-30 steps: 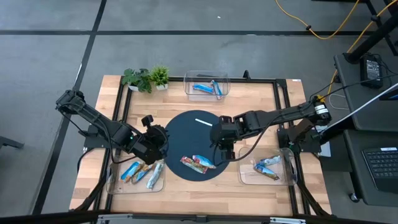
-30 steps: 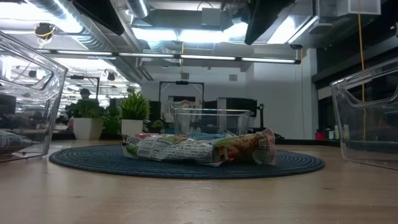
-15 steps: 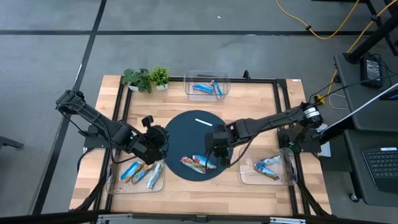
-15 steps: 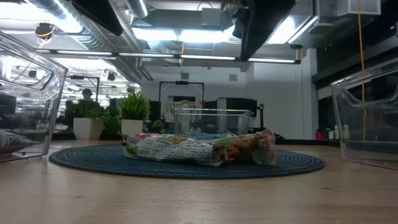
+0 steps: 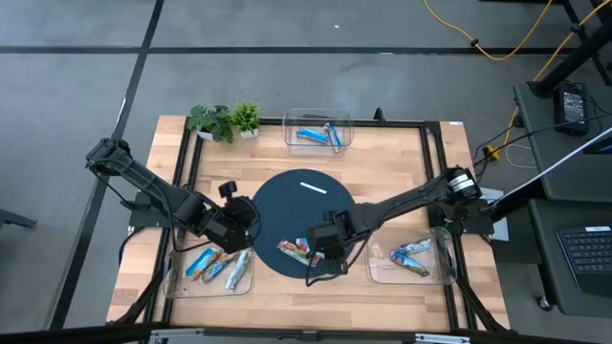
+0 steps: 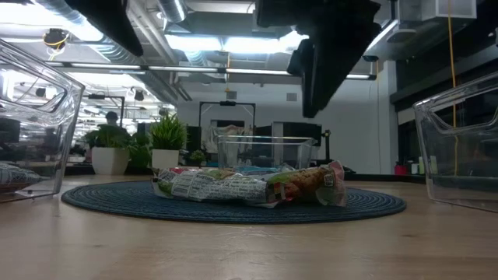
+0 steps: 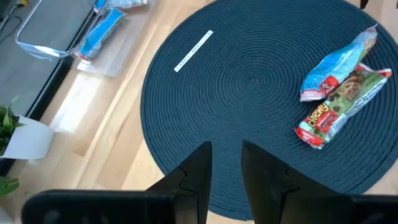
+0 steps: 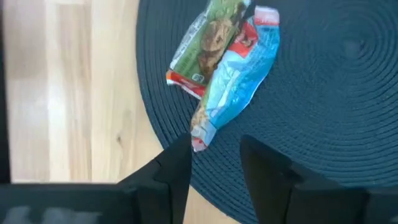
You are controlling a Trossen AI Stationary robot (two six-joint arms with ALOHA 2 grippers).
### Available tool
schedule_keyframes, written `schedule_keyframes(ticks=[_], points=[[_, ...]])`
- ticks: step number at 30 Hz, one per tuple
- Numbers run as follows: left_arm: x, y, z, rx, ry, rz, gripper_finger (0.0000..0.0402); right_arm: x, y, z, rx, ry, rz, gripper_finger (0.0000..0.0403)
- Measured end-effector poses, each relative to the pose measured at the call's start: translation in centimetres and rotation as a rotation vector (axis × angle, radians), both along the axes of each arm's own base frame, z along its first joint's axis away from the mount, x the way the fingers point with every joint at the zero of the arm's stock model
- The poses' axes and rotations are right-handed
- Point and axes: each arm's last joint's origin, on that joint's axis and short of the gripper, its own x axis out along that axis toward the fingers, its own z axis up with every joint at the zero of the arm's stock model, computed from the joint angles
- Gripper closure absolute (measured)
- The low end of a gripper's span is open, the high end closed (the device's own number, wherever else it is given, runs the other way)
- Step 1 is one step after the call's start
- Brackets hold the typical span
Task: Pick and place Granola Bars by type
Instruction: Put the red granola bar into the top transparent bin
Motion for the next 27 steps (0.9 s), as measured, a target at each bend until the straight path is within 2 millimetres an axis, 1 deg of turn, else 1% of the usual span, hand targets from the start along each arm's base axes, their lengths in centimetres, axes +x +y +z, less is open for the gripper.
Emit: schedule_keyframes(ticks=[8, 12, 17, 21, 27], points=[[0.0, 0.0, -0.1, 0.008, 0.003, -0.002, 0.0325, 0.4, 0.6, -1.2, 0.018, 0.024, -0.077, 0.0197], [0.0, 0.0, -0.1, 0.021, 0.007, -0.012, 0.0325, 0.2, 0.7, -2.8, 0.026, 0.042, -0.121, 0.0176], [0.0, 0.0, -0.1, 0.022, 0.007, -0.013, 0.0325, -0.8, 0.6, -5.1, 0.028, 0.078, -0.167, 0.0177], [0.0, 0.0, -0.1, 0.025, 0.006, -0.012, 0.0325, -1.2, 0.4, -6.4, 0.032, 0.082, -0.187, 0.0181], [0.0, 0.0, -0.1, 0.026, 0.005, -0.012, 0.0325, -1.0, 0.5, -6.4, 0.051, 0.057, -0.186, 0.0181]])
